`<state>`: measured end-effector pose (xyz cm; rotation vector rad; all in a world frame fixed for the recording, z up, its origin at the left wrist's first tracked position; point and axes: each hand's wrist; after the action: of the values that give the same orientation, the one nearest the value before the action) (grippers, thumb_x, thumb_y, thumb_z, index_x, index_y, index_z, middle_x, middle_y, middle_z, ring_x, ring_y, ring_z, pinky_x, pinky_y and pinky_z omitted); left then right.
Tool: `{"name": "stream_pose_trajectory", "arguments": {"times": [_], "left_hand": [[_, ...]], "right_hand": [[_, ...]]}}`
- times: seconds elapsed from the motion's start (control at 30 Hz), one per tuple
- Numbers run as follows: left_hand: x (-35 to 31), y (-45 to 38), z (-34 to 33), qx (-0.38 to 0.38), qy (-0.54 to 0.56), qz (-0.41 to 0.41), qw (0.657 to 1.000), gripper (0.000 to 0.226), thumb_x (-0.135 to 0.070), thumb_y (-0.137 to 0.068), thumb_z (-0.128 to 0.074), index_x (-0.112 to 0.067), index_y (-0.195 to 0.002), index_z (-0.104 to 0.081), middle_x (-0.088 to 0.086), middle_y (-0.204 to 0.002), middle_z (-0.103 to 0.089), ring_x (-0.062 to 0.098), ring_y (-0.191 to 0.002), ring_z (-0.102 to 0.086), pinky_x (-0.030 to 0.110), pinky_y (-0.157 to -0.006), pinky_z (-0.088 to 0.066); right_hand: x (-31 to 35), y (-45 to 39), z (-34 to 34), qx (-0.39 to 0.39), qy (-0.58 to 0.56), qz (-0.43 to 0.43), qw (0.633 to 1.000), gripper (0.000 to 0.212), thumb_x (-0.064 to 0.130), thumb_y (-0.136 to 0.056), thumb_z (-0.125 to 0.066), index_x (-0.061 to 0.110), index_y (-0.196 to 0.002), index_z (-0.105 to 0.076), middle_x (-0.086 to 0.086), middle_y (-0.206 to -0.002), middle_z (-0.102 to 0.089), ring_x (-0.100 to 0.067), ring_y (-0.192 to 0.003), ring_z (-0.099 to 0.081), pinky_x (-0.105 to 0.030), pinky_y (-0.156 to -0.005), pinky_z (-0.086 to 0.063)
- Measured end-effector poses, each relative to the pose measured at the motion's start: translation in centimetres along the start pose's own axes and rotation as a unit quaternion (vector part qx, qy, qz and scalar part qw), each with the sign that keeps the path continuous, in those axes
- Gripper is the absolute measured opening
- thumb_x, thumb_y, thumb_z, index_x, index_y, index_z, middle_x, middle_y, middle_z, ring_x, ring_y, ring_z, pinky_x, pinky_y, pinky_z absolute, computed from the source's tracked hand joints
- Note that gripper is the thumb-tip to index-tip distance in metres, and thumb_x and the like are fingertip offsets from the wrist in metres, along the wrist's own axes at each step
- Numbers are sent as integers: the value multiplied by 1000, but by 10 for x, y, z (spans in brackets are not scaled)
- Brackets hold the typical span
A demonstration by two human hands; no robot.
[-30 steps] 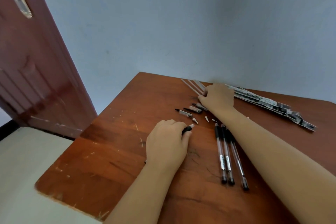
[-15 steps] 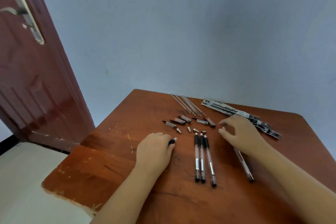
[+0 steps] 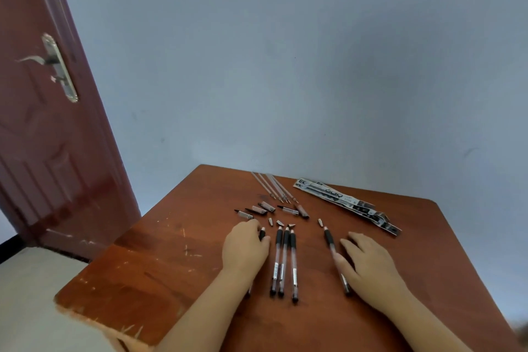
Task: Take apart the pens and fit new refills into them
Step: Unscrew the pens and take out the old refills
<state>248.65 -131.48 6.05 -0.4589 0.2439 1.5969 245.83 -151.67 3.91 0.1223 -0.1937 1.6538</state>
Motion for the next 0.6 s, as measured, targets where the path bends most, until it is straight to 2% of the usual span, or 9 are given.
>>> {"name": "stream_pose_trajectory", "arguments": {"times": [0.1,0.23,0.33,0.4,0.5,0.6], "left_hand": [[-4,0,-2,-7,10,16,1000,21,-28,-90,-52,-15,-106,-57,1,-105,-57,14,-94,-55,21,-70,-40],[-5,2,0,-13,42,21,999,33,-31,-91,-50,-15,-119,-53,3,-115,-57,16,-101,-54,23,-74,-40],[11,1,5,-52,28,15,998,35,-33,-92,-46,-16,-122,-52,3,-120,-56,19,-110,-50,28,-83,-42],[28,-2,8,-71,-45,22,996,39,-36,-92,-44,-19,-128,-47,4,-132,-47,21,-124,-36,33,-96,-37],[46,-5,11,-3,-125,79,989,49,-45,-94,-34,-24,-139,-30,5,-150,-22,24,-138,-10,43,-110,-18],[51,-5,6,73,-151,91,982,54,-48,-96,-17,-24,-144,-13,7,-154,-6,24,-141,-1,46,-112,-6]], "right_hand": [[-1,-1,1,-5,1,2,1000,54,48,-93,-17,19,-137,-28,-1,-149,-21,-15,-136,-16,-32,-113,-13],[1,0,1,-5,-5,-4,1000,50,44,-94,-24,19,-137,-28,-1,-149,-22,-16,-136,-16,-33,-112,-13],[0,-1,0,-6,-7,-5,1000,49,44,-94,-25,19,-137,-29,-2,-148,-22,-16,-136,-17,-34,-112,-13],[0,0,-1,-3,-9,-6,1000,50,44,-94,-25,19,-137,-29,-2,-148,-23,-16,-136,-17,-34,-112,-13],[1,0,1,0,-15,-8,1000,50,43,-94,-25,18,-136,-30,-3,-148,-25,-17,-136,-18,-35,-113,-15],[1,-4,6,-23,-57,-22,998,47,41,-94,-27,14,-131,-39,-5,-141,-37,-18,-130,-29,-35,-109,-24]]}}
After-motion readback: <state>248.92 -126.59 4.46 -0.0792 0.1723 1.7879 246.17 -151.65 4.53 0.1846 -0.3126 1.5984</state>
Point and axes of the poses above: each hand's wrist, its own y-axis away from the middle knuckle, its own z-axis out of the back of the hand, x = y × z
